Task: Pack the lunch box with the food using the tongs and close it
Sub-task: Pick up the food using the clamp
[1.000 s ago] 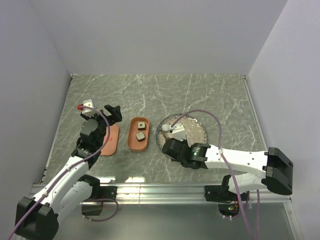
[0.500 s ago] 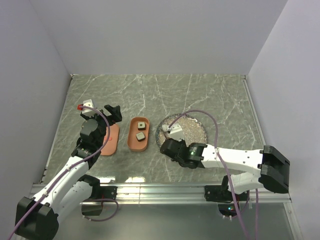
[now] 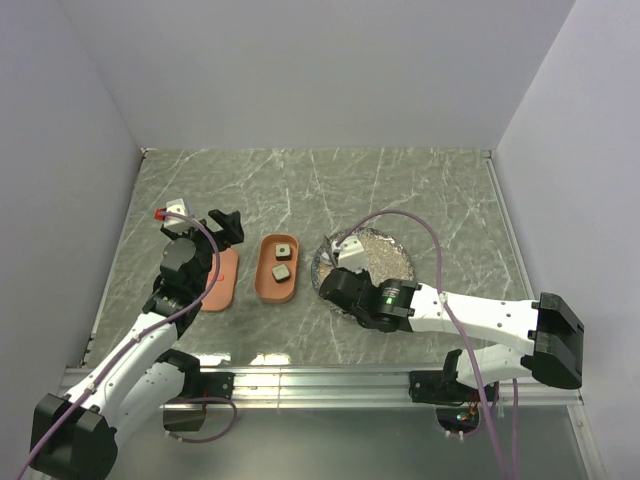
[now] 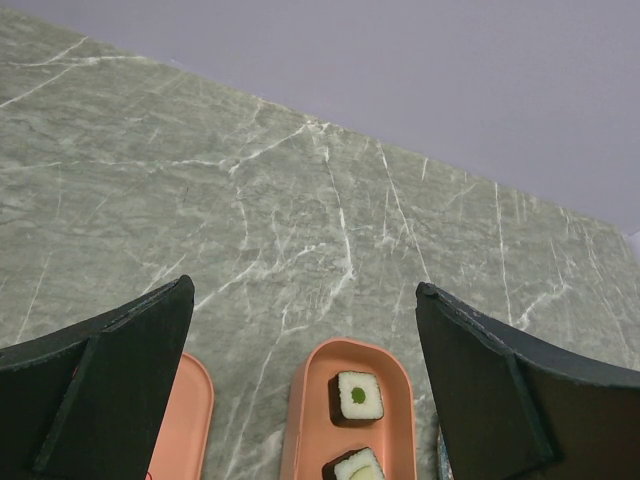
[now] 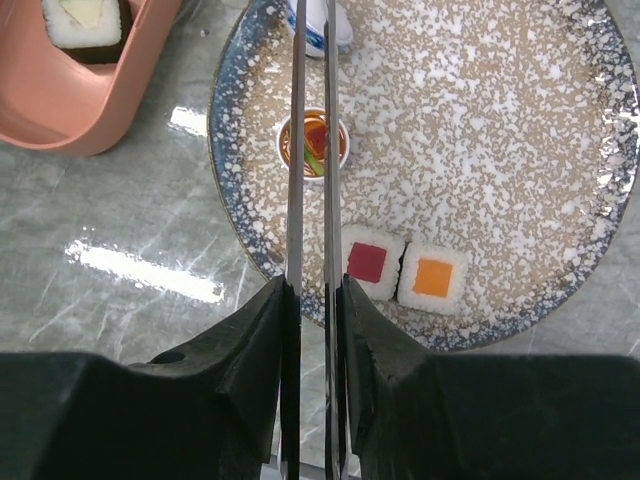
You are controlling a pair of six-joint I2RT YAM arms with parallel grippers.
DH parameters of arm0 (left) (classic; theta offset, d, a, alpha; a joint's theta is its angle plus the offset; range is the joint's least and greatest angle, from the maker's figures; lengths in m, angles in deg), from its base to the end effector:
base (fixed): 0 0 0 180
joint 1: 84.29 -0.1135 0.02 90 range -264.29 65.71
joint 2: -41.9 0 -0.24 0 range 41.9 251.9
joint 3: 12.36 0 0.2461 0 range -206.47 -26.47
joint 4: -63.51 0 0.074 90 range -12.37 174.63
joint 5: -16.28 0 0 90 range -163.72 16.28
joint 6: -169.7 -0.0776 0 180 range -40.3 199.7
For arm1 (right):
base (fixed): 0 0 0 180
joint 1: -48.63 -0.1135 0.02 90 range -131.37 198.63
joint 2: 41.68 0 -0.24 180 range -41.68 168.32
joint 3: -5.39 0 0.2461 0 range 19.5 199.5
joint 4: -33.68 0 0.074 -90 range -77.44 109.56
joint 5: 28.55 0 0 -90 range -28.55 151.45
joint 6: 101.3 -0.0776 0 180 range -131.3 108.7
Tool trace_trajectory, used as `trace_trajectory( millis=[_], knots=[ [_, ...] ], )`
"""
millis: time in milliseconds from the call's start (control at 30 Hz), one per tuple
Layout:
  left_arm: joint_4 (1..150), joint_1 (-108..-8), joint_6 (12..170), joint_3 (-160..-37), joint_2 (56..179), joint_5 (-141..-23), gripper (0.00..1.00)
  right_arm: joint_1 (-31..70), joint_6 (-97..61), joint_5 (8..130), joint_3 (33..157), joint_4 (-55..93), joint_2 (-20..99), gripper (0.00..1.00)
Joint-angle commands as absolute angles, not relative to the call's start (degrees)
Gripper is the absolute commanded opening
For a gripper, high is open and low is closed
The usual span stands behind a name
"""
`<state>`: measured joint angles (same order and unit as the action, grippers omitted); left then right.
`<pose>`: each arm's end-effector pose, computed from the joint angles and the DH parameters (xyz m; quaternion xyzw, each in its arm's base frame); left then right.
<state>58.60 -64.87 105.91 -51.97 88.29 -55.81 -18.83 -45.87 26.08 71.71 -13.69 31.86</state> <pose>0.2405 -0.0595 0.2534 -0.1501 0.7021 -0.1633 0.6766 0.1472 0.2374 0.2008 -0.1683 0.8966 0.0432 0.4072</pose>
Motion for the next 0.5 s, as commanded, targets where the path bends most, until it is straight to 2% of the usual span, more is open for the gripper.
trace_trajectory(
  millis=[0, 133, 267, 467],
  knots=[
    [55.7, -65.2, 106.1, -53.5, 88.2, -55.9, 0.99, -18.6, -45.6, 23.9, 73.9, -14.2, 31.3, 0.31],
    [55.7, -65.2, 106.2, -53.4, 88.3, -55.8, 0.99, -18.6, -46.8, 23.8, 73.0, -14.8, 31.4, 0.32],
    [55.7, -65.2, 106.2, -53.5, 88.4, -55.9, 0.99, -18.8, -48.2, 23.9, 71.3, -15.1, 30.2, 0.39],
    [55.8, -65.2, 106.2, -53.5, 88.2, -55.8, 0.99, -19.9, -48.7, 24.8, 69.5, -13.6, 28.5, 0.43]
  ],
)
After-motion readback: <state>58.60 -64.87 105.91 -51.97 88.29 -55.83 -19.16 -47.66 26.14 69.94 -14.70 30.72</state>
